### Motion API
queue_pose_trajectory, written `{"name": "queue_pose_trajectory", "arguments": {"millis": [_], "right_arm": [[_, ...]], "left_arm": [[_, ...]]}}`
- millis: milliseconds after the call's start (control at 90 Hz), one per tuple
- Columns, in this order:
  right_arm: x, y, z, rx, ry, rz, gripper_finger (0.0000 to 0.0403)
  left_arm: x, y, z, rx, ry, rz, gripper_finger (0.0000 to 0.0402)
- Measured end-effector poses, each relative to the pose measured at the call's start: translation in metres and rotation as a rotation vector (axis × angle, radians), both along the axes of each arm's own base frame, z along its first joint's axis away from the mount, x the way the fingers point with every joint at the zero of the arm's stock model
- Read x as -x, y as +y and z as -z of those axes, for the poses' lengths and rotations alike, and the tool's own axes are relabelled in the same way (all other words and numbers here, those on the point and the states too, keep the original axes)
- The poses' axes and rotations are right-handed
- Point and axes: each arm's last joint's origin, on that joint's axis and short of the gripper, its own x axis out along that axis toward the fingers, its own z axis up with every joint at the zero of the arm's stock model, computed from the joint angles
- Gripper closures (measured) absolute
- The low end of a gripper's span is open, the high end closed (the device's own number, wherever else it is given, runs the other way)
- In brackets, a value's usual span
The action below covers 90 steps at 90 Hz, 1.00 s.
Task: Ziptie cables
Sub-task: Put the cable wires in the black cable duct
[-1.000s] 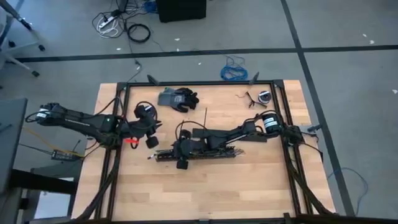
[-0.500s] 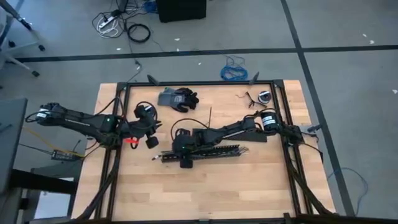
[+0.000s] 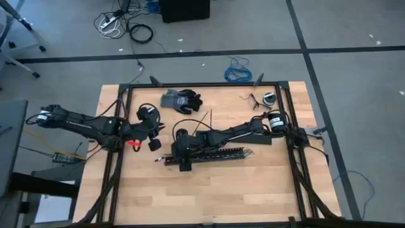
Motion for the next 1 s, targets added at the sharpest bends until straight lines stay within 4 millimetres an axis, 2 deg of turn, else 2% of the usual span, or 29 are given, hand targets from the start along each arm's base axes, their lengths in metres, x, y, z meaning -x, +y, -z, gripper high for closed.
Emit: {"name": "queue_pose_trajectory", "arguments": {"millis": [78, 211, 278, 356, 400, 544, 744, 889, 1000], "right_arm": [[0.006, 0.001, -0.007, 0.025, 0.04, 0.02, 0.0232], [0.012, 0.006, -0.005, 0.046, 0.096, 0.032, 0.0263], [0.013, 0.008, -0.006, 0.043, 0.1, 0.022, 0.0301], [0.014, 0.01, -0.005, 0.036, 0.119, 0.004, 0.0369], [0.014, 0.011, -0.003, 0.032, 0.126, -0.011, 0.0388], [0.014, 0.011, -0.002, 0.018, 0.13, -0.014, 0.0401], [0.015, 0.011, -0.001, 0.009, 0.143, -0.007, 0.0402], [0.013, 0.011, 0.01, 0.001, 0.169, -0.001, 0.0402], [0.013, 0.01, 0.008, 0.023, 0.16, 0.028, 0.0402]], "left_arm": [[0.0, 0.0, 0.0, 0.0, 0.001, 0.0, 0.0351], [0.0, 0.0, 0.0, -0.001, 0.003, 0.001, 0.0351], [0.0, 0.0, 0.0, -0.001, 0.001, 0.001, 0.0351], [0.0, 0.0, 0.0, -0.001, 0.001, 0.001, 0.0351], [0.0, 0.0, 0.0, -0.001, 0.001, 0.001, 0.0351], [0.0, 0.0, 0.0, -0.001, 0.0, 0.001, 0.0351], [0.0, 0.0, 0.0, 0.001, 0.001, 0.003, 0.0351], [0.0, 0.0, 0.0, 0.0, 0.001, 0.003, 0.0351], [0.0, 0.0, 0.0, 0.001, 0.001, 0.003, 0.0351]]}}
